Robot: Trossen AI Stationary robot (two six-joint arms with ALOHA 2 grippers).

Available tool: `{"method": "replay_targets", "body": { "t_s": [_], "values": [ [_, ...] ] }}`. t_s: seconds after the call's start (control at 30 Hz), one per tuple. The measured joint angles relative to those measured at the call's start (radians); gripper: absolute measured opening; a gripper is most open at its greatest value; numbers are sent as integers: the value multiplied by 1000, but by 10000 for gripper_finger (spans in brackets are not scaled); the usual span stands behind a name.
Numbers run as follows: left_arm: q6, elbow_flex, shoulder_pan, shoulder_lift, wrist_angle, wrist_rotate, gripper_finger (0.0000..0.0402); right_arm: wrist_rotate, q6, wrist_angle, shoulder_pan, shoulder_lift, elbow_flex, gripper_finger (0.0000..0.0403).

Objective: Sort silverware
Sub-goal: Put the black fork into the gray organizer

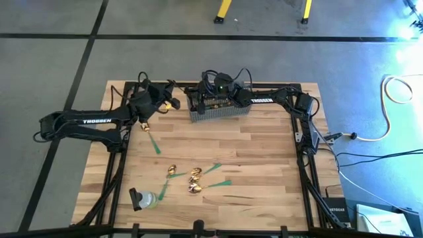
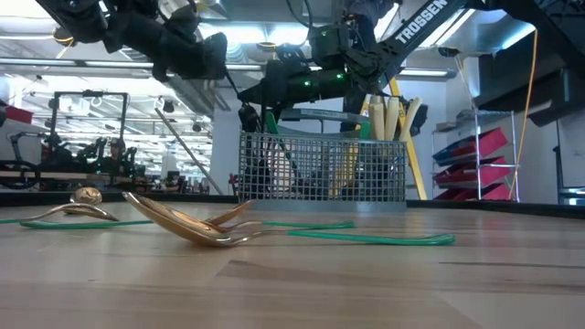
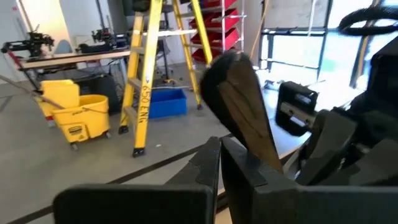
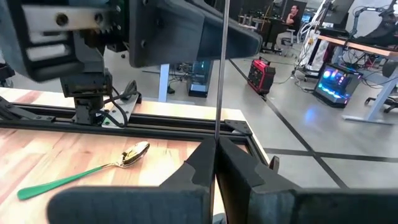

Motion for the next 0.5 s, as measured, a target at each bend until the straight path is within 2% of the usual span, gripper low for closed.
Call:
{"method": "replay_targets", "body": {
  "t_s": [0.5],
  "values": [
    [-16,0,-15,26,17,18,0,27,-8,-49,2,0,0,1]
  ]
}}
